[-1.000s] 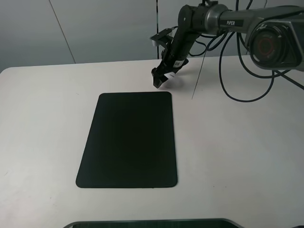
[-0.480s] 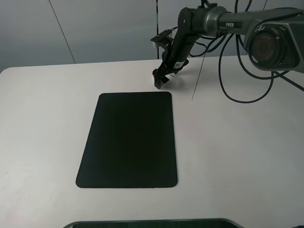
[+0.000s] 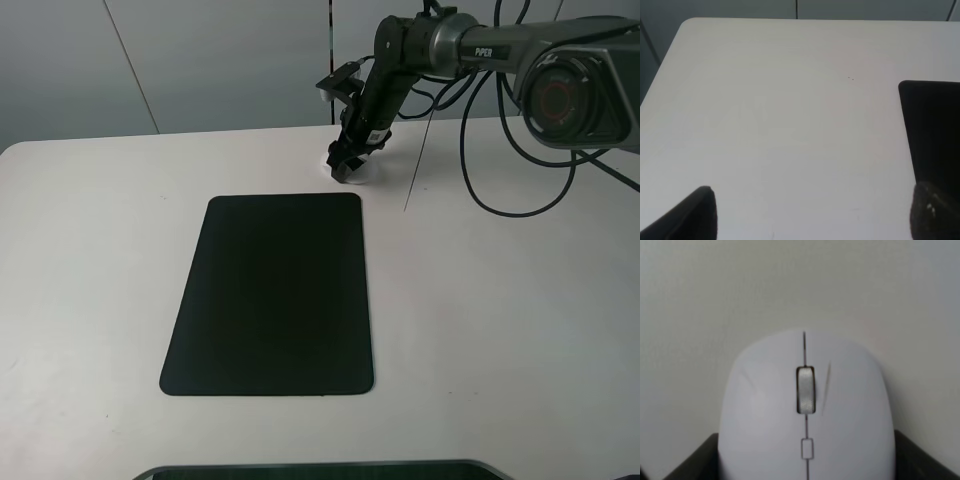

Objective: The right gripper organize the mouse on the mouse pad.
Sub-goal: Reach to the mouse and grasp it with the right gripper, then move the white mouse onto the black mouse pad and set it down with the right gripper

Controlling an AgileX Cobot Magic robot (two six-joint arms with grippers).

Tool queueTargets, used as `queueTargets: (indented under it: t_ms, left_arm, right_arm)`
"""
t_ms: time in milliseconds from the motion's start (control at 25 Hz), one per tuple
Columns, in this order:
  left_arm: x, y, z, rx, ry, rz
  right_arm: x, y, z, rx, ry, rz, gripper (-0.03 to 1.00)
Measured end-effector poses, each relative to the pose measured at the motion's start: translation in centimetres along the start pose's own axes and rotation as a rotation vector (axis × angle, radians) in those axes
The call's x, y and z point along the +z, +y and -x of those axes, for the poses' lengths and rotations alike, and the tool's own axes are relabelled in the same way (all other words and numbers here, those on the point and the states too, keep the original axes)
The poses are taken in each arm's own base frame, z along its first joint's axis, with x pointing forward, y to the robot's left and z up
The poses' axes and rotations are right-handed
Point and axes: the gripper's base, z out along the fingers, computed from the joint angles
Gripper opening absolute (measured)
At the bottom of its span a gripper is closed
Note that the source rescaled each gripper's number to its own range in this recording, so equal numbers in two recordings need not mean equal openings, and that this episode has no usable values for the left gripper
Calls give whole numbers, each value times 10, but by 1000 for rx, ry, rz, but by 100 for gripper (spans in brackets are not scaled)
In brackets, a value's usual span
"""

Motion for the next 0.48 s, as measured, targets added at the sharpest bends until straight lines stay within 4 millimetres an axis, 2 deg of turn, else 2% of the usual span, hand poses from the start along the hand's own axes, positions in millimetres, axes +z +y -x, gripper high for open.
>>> queueTargets:
  t_ms: [240,480]
  left_arm:
    - [0,0,0,0,0,0]
    - [0,0,0,0,0,0]
  right_arm:
    - [-1,0,1,0,-3,-2,2]
    - [-29,0,10,64,-44,-19,2]
